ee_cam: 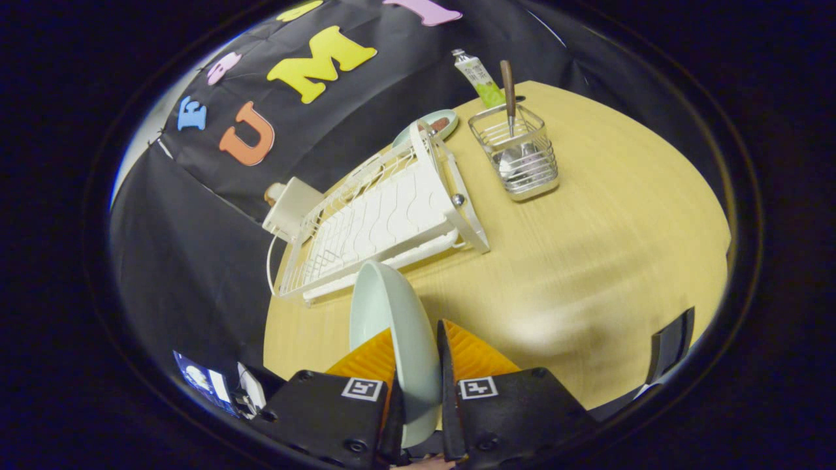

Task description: Take the plate from the dish rack, then take the spoon from the basket and place it into the plate.

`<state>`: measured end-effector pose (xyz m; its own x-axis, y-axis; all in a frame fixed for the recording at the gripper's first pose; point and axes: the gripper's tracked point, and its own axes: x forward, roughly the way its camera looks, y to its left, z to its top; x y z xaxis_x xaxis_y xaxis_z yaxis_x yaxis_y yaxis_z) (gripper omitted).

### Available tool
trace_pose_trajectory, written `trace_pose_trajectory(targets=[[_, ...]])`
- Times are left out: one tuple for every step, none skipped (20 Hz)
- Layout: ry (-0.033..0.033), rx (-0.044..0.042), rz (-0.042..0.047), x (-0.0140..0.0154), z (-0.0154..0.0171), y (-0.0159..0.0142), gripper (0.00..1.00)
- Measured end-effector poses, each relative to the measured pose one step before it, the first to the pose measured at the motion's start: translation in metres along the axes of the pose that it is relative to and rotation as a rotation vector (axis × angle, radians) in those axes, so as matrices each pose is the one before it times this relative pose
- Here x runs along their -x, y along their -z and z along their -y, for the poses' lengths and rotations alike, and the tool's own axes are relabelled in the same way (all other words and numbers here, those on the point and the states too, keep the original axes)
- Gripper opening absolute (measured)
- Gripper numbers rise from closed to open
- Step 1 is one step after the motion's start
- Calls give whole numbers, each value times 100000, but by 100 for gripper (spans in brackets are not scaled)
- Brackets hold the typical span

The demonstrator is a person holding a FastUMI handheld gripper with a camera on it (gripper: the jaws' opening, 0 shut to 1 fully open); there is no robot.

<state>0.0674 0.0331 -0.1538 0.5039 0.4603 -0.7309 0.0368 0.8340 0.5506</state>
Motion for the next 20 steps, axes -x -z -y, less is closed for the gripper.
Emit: trace_pose_trajectory(targets=[[-1464,129,-940,-471,14,429,29],[-713,345,-1388,-610,156,414,29],[-1677,-152,-1653,-292,229,464,29],[-2027,-1496,-883,-263,24,1,30],[-1076,-1028,-694,-253,203,-81,30],[-129,-721,-106,-175,403,-104,30],[315,-722,-120,-156,476,-106,31],[249,-612,-122,-21,275,-72,31],[336,-402,240,1,276,-243,32],[336,290,363,53,200,-133,33],[1043,563,275,58,323,-188,34],[893,904,429,172,229,-106,36],[741,761,859,215,215,-248,41],[19,741,1639,157,101,-134,43],[29,1383,1918,284,4,-329,46],[349,2550,2787,326,121,-301,49],[1425,3534,2787,397,270,-308,53],[2309,3917,3463,506,493,-291,61],[2334,4042,4169,663,344,-489,70],[2722,4954,5218,913,351,-616,71]])
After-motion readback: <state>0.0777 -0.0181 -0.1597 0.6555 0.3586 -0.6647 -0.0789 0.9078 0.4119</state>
